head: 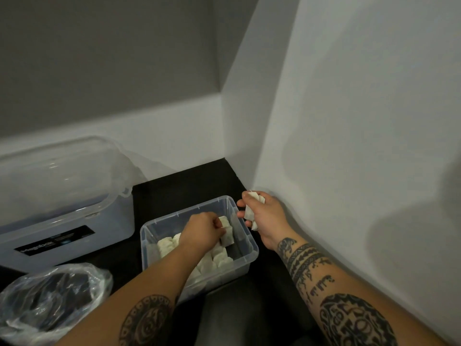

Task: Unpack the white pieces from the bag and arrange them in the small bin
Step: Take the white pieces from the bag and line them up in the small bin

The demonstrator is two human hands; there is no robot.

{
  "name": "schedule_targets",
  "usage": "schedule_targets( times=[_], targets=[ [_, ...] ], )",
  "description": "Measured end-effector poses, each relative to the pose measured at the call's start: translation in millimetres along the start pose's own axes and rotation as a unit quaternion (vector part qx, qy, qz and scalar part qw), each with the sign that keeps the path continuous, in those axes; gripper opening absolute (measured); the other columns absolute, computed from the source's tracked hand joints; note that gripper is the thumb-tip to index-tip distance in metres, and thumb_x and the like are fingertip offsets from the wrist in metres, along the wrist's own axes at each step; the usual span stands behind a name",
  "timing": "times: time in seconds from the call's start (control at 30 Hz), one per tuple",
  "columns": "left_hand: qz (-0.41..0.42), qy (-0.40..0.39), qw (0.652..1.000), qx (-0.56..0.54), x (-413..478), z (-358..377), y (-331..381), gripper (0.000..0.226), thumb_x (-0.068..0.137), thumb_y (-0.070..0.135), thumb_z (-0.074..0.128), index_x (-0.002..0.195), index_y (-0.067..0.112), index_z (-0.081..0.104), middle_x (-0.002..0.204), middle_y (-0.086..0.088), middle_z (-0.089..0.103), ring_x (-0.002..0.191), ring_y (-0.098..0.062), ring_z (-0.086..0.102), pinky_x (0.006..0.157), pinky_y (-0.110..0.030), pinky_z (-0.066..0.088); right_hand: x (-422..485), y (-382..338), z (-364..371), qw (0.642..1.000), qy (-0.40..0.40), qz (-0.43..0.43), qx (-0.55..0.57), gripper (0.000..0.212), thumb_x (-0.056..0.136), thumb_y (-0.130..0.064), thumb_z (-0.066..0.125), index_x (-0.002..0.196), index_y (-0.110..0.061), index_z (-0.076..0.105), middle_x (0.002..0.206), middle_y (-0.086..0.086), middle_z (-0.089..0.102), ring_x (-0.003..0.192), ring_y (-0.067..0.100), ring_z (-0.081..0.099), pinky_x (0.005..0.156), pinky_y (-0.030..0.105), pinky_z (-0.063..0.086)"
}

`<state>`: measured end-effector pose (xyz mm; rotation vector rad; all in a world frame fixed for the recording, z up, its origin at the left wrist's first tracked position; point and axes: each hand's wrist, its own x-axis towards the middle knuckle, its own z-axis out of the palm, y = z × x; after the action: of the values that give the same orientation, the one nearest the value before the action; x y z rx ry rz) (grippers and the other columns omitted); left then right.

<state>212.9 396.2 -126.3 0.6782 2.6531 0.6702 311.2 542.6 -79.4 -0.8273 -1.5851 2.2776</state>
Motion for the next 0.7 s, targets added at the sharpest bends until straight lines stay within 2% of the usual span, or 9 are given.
schedule_targets(
  times=[0.23,0.47,0.6,0.7],
  targets=[
    [-0.005,0.034,0.999,-0.028,0,3,-1,0.016,0.092,0.033,0.074,0.083,0.034,0.061,0.09,0.007,0.069,0.085,-0.01,0.065,0.077,-0.028,0.054,0,-1,1,1.0,0.005,0.008,-0.002,0.015,0.097,-0.025,0.067,0.11,-0.018,0.068,0.095,0.008,0.076,0.072,0.017,0.069,0.059,0.029,0.05],
    [0.0,0.012,0.999,0.031,-4,4,-2,0.015,0.092,0.031,0.073,0.083,0.031,0.061,0.088,0.007,0.066,0.082,-0.01,0.063,0.072,-0.026,0.052,-2,-4,6,1.0,-0.003,0.006,-0.015,0.015,0.097,-0.025,0.067,0.11,-0.017,0.068,0.094,0.008,0.075,0.068,0.014,0.068,0.057,0.026,0.05],
    [0.016,0.043,0.998,0.039,-12,-4,4,0.019,0.09,0.036,0.072,0.079,0.032,0.057,0.084,0.007,0.064,0.078,-0.01,0.062,0.064,-0.024,0.046,-4,-8,8,1.0,-0.014,0.019,0.005,0.018,0.097,-0.024,0.067,0.113,-0.016,0.066,0.094,0.009,0.075,0.071,0.018,0.07,0.057,0.028,0.05],
    [0.039,0.093,0.995,-0.017,-21,-19,15,0.017,0.097,0.038,0.065,0.082,0.032,0.06,0.075,0.009,0.063,0.068,-0.006,0.061,0.059,-0.021,0.043,-6,-15,11,0.996,-0.034,0.054,0.057,0.027,0.099,-0.03,0.064,0.12,-0.013,0.061,0.094,0.01,0.075,0.071,0.022,0.071,0.054,0.028,0.048]
  ],
)
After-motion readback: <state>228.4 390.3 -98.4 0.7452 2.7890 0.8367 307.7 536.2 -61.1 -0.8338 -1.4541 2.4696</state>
